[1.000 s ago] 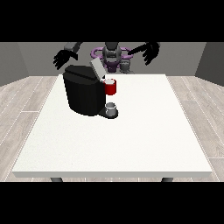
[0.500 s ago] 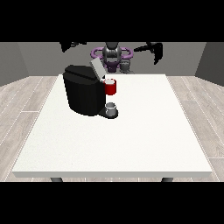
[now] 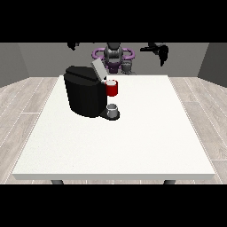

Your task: Insert the coffee pod into the coffee machine and close the lid

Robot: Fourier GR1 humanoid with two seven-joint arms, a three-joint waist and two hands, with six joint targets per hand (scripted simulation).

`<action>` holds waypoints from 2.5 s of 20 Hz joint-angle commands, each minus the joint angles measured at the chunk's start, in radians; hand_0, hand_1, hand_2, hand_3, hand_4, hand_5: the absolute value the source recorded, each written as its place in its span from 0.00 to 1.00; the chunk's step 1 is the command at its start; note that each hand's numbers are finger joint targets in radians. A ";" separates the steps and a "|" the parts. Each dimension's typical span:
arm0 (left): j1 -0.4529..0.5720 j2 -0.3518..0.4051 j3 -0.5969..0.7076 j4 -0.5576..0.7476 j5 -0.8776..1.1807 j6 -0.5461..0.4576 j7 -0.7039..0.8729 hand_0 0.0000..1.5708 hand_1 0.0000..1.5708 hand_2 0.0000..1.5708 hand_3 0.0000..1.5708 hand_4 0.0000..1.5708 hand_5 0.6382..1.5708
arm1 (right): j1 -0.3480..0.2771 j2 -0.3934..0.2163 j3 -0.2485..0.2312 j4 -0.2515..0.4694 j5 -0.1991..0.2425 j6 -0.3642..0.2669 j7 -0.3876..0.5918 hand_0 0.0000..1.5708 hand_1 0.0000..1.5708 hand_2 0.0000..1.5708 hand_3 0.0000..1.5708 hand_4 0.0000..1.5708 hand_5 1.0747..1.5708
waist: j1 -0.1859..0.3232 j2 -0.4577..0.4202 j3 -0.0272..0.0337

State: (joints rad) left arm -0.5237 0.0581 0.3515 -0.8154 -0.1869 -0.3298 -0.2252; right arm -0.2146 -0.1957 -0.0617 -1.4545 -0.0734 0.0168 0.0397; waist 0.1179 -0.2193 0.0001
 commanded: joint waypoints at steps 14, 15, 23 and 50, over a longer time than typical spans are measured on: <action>0.216 -0.051 -0.128 -0.396 0.139 0.051 0.079 0.00 0.00 0.00 0.00 0.00 1.00 | -0.183 -0.006 -0.048 0.168 -0.020 0.072 -0.034 0.00 0.00 0.00 0.00 0.00 1.00 | 0.034 0.168 0.0000; 0.184 -0.057 -0.163 -0.437 0.151 0.079 0.182 0.00 0.00 0.00 0.00 0.00 1.00 | -0.207 0.011 -0.044 0.207 0.002 0.036 -0.022 0.00 0.00 0.00 0.00 0.00 1.00 | 0.057 0.159 0.0002; 0.261 -0.024 -0.185 -0.551 0.176 0.091 0.206 0.00 0.00 0.00 0.00 0.00 1.00 | -0.285 0.023 -0.040 0.308 0.036 0.043 -0.104 0.00 0.00 0.00 0.00 0.00 1.00 | 0.027 0.230 0.0001; 0.237 0.065 -0.161 -0.534 0.225 0.128 0.118 0.00 0.00 0.00 0.00 0.00 1.00 | -0.530 0.041 -0.017 0.454 0.113 0.055 -0.110 0.00 0.00 0.00 0.00 0.05 1.00 | 0.021 0.340 -0.0001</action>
State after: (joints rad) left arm -0.2481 0.1085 0.1838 -1.3513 0.0246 -0.2012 -0.1087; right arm -0.6897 -0.1415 -0.0724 -1.0446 0.0282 0.0634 -0.0600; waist 0.1209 0.0785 -0.0012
